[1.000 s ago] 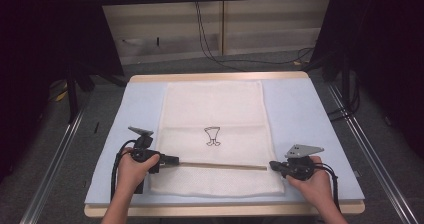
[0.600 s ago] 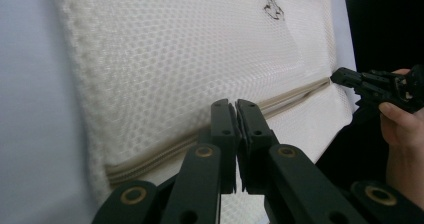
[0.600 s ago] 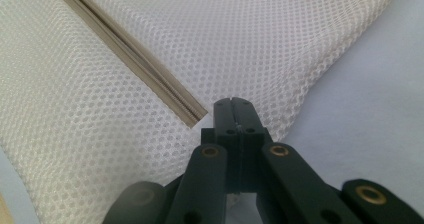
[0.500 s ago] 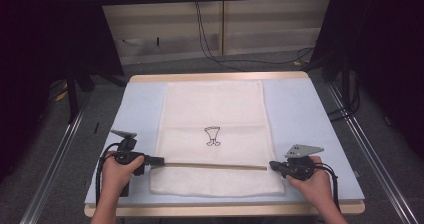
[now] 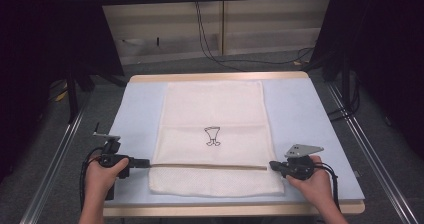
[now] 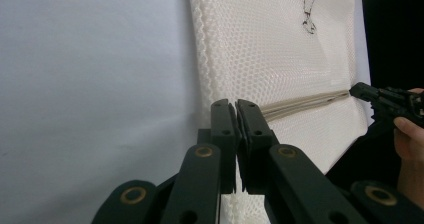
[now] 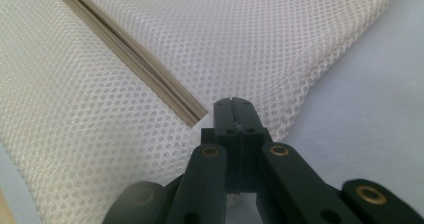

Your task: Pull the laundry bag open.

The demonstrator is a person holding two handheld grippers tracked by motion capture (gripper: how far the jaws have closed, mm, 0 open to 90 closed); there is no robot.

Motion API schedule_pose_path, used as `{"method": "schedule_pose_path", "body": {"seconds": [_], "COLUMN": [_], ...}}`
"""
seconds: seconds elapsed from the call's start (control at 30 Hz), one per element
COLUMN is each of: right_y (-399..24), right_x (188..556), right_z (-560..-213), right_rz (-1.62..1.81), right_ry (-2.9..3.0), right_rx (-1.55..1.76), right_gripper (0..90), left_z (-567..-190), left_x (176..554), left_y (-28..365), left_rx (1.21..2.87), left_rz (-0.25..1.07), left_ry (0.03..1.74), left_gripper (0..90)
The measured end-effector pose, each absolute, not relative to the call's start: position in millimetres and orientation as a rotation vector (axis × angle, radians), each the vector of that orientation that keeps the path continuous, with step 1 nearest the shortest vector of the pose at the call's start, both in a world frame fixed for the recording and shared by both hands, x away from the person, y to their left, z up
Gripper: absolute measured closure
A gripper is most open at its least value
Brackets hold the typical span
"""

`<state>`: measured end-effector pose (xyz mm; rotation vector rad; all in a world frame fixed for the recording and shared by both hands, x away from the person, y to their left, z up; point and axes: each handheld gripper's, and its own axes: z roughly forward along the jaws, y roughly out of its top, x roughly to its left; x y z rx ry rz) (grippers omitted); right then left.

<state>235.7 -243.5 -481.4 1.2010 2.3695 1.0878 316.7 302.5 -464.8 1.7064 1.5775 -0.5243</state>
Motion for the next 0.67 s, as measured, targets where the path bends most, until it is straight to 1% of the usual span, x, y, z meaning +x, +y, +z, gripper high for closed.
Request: {"method": "schedule_pose_path", "body": {"seconds": [0.07,0.17,0.2,0.23,0.27,0.3,0.33,0.37,0.4,0.47,0.5,0.57,0.6,0.63,0.67], "right_y": [-244.1,-246.5,-249.9,-252.7,-252.7,-260.7,-260.7,-267.2,-269.2,-274.1,-274.1,-278.9,-282.6,-284.3,-286.4], "right_x": [236.3,234.6,234.1,233.9,233.9,234.6,234.6,237.3,238.3,240.7,240.7,244.0,246.2,247.3,248.9], "right_z": [-481.6,-479.5,-476.1,-473.6,-473.6,-467.6,-467.6,-466.4,-467.3,-471.7,-471.7,-474.8,-475.2,-475.3,-475.9], "right_rz": [1.092,1.106,1.134,1.162,1.162,1.237,1.237,1.201,1.187,1.155,1.155,1.123,1.112,1.107,1.101], "right_ry": [2.368,2.351,2.313,2.260,2.260,2.084,2.084,2.024,2.021,2.013,2.013,2.010,1.998,1.994,1.997], "right_rx": [1.200,1.200,1.206,1.221,1.221,1.238,1.238,1.248,1.256,1.261,1.261,1.260,1.276,1.283,1.288], "right_gripper": [90.0,90.0,86.9,76.3,76.3,54.7,54.7,39.3,36.1,31.6,31.6,25.5,23.7,22.8,22.0], "left_z": [-462.7,-455.7,-453.3,-451.0,-451.0,-448.0,-448.0,-448.3,-449.5,-452.9,-452.9,-456.2,-458.3,-459.7,-459.7], "left_x": [316.7,316.4,316.4,317.0,317.0,318.1,318.1,318.9,319.6,321.3,321.3,323.1,325.3,327.0,327.0], "left_y": [300.5,299.4,298.3,298.7,298.7,297.0,297.0,292.7,290.8,288.6,288.6,285.6,284.5,284.0,284.0], "left_rx": [1.718,1.696,1.675,1.690,1.690,1.714,1.714,1.689,1.686,1.737,1.737,1.755,1.784,1.796,1.796], "left_rz": [-0.506,-0.433,-0.403,-0.348,-0.348,-0.169,-0.169,-0.028,0.012,0.079,0.079,0.125,0.209,0.260,0.260], "left_ry": [1.572,1.562,1.569,1.533,1.533,1.473,1.473,1.449,1.433,1.414,1.414,1.424,1.412,1.403,1.403], "left_gripper": [86.4,78.2,73.4,70.4,66.9,58.8,51.8,45.6,43.6,38.1,36.7,36.4,33.0,29.8,27.4]}}
